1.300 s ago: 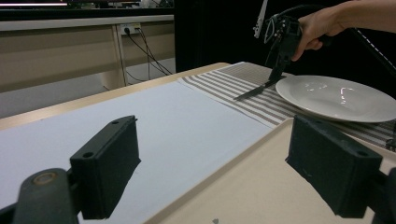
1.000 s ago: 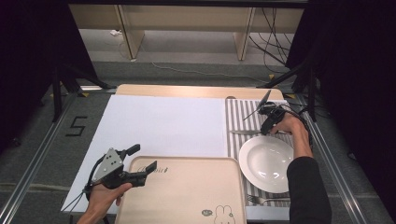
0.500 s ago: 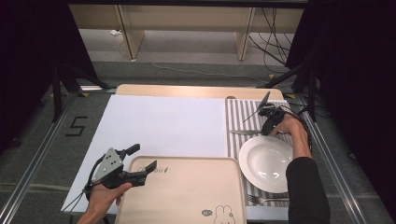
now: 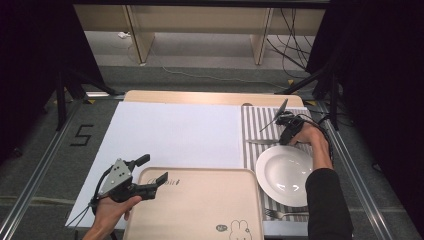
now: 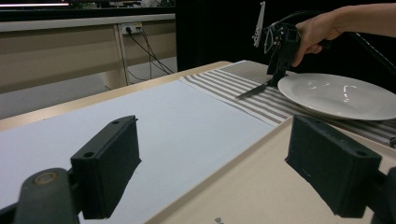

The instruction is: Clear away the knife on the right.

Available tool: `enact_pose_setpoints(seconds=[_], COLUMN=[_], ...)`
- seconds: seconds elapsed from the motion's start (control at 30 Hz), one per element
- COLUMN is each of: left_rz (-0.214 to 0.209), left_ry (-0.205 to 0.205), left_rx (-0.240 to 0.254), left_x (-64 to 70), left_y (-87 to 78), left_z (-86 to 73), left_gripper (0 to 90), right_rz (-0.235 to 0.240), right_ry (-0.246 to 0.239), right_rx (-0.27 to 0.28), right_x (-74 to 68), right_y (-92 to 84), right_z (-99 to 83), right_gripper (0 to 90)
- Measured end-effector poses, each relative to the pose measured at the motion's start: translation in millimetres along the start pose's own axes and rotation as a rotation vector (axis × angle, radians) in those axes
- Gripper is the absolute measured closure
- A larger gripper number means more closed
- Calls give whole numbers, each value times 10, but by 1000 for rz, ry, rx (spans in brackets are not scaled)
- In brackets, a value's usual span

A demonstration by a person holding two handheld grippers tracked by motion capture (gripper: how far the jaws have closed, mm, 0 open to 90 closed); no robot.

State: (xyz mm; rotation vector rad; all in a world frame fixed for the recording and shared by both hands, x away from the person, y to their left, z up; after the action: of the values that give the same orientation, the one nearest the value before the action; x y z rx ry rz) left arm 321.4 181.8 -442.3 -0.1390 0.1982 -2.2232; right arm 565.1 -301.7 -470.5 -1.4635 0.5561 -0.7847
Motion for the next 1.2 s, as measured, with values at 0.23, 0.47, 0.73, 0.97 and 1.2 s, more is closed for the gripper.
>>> enact_pose_setpoints(seconds=[0.23, 0.47, 0.73, 0.97, 1.2], left_rz=[-4, 4, -2, -2, 0], left_ry=[0, 4, 6, 9, 10], left_rx=[5, -1, 5, 3, 1], left_x=[-1, -4, 0, -3, 4], left_y=[6, -3, -6, -13, -11], left_z=[-5, 2, 5, 3, 1], left_gripper=[163, 163, 164, 164, 165], right_rz=[19, 43, 38, 63, 68], right_ry=[-3, -7, -22, -22, -60], right_rx=[4, 10, 13, 3, -11], right_x=[16, 22, 19, -11, -53], right_y=[2, 3, 4, -9, -27], right_z=[-7, -13, -12, -9, -6], right_gripper=[411, 438, 463, 560, 623])
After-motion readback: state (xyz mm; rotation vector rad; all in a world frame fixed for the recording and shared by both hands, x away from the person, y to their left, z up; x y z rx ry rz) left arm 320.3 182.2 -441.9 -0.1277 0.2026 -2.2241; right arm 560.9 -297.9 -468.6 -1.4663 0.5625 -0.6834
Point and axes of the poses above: each handheld gripper's, and its own axes: y roughly forward along the jaws, z roughly out of its top, x roughly to its right, the point moved 2 cm from there along y, roughly forward along the jaws, and after that the axes turned 5 degrees about z, right-handed, at the moved point
